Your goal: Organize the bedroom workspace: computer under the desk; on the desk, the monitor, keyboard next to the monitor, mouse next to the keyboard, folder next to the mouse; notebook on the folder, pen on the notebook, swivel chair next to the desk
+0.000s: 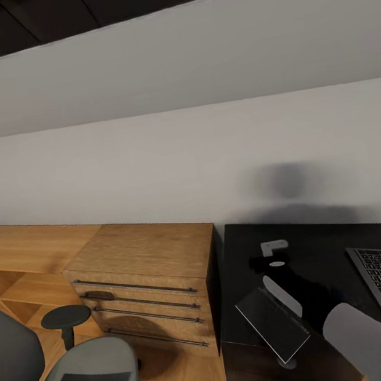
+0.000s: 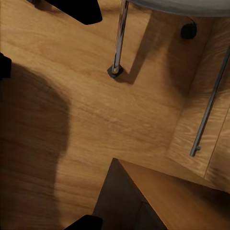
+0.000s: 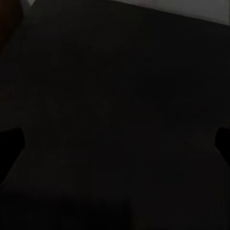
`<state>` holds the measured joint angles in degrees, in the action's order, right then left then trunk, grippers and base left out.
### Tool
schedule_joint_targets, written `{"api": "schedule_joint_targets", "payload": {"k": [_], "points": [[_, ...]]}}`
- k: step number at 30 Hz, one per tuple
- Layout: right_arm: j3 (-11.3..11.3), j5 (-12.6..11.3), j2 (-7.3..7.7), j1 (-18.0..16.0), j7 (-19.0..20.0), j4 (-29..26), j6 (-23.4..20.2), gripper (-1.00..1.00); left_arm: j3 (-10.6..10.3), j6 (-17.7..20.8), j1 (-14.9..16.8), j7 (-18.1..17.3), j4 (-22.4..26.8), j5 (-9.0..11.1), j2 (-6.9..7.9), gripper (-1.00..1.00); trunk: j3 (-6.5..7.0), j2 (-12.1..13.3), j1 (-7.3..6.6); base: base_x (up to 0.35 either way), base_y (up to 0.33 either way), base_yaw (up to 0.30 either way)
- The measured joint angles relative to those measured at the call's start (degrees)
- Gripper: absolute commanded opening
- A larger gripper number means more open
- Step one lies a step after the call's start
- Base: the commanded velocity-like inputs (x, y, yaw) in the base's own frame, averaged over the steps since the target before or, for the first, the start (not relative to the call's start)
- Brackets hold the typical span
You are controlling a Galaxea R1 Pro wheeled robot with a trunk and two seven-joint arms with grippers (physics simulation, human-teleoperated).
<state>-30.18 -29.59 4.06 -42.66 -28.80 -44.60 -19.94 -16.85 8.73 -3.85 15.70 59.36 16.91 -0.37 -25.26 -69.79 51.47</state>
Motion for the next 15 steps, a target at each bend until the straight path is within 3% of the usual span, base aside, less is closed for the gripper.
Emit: {"api": "schedule_joint_targets", "payload": {"k": [6,8,15], "points": [[0.9,0.0,-1.24,-4.7,8.5,13.5,3.1,1.0,0.0,-0.5,0.0,0.0,0.0,0.0,0.0,1.0,0.0,0.0,0.0,0.0,0.0,0.0],[1.0,0.1,-2.96,-6.2,10.8,18.7,5.0,1.0,0.0,-1.7,0.0,-0.2,0.0,0.0,-0.01,1.0,0.0,0.0,0.0,0.0,0.0,0.0],[0.7,0.2,-5.03,-6.9,12.0,21.3,5.9,1.0,-0.6,-2.6,0.0,-0.1,0.0,0.1,0.01,1.0,0.0,0.0,0.0,0.0,0.0,0.0]]}}
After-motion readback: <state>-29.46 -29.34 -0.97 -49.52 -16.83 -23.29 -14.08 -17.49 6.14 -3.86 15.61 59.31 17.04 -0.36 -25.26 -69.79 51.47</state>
